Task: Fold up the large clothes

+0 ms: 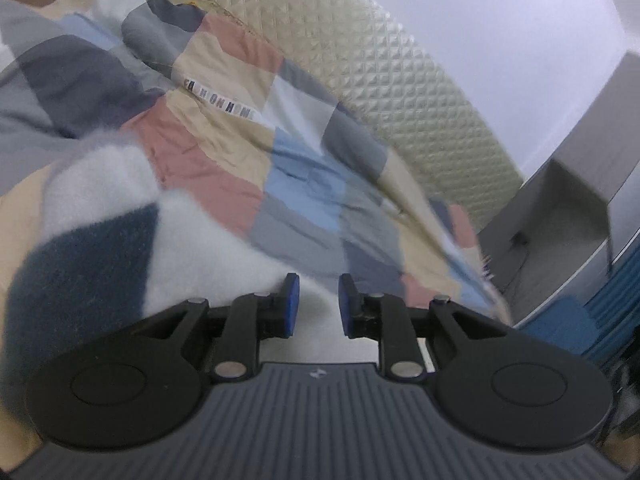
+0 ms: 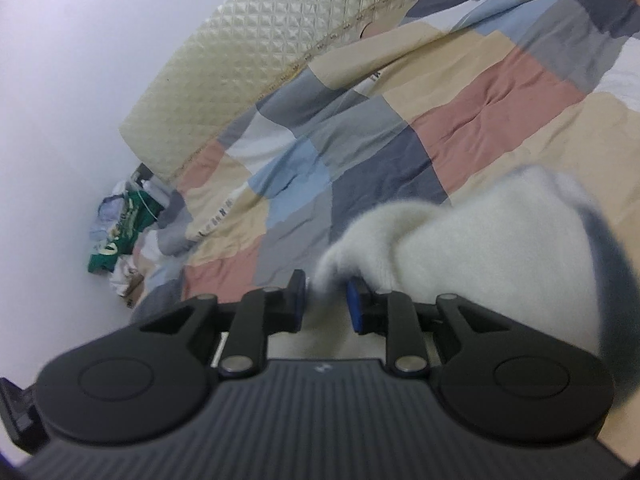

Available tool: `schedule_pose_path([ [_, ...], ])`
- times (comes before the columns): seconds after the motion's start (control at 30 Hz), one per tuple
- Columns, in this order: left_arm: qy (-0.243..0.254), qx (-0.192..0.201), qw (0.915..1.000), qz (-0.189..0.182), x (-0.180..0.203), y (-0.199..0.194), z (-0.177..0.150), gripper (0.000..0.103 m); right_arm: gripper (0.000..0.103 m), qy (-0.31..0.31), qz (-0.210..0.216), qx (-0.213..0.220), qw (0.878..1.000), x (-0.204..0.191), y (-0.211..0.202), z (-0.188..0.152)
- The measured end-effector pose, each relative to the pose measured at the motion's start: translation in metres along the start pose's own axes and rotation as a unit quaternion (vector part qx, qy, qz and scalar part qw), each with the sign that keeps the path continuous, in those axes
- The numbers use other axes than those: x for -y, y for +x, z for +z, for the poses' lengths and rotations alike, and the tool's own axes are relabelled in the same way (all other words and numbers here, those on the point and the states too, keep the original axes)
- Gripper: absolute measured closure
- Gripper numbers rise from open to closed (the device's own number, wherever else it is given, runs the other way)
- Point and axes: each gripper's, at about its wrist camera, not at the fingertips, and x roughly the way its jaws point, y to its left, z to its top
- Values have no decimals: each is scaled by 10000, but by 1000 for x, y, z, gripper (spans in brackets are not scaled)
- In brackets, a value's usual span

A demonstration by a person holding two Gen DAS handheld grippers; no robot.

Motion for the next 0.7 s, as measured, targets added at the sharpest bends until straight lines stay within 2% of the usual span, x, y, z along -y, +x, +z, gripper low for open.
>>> schedule_pose_path([
  [0.17,-26,-284,9991,298,-28,41,-12,79,78,-635,-236,-3,9977,1,33,-4],
  [0.23,1,-282,9992,291,-32,46,-13,79,78,-857,-299,28,9959,-1,40,-5],
  [0.33,-23,-243,9995,206,-31,41,-9,78,78,-799,-285,-15,9964,0,39,-2],
  [0.4,-60,-187,9997,141,-30,34,-7,70,78,-672,-197,-51,9975,1,34,1],
  [0.47,-3,-83,9999,91,-24,22,-4,49,77,-557,-108,-98,9983,1,26,4],
  [0.5,69,-6,9999,96,-20,13,-3,46,75,-516,-61,-120,9986,0,21,6],
  [0.53,185,110,9997,149,-15,4,-1,43,69,-486,-17,-109,9988,-1,16,8],
  [0.57,320,239,9989,231,-10,-5,2,41,57,-447,65,-77,9989,-2,7,10],
  [0.63,540,461,9965,430,-4,-23,7,39,41,-380,223,38,9990,-4,-10,15],
  [0.7,731,583,9930,721,-2,-34,10,38,37,-426,208,197,9987,-5,-27,19],
])
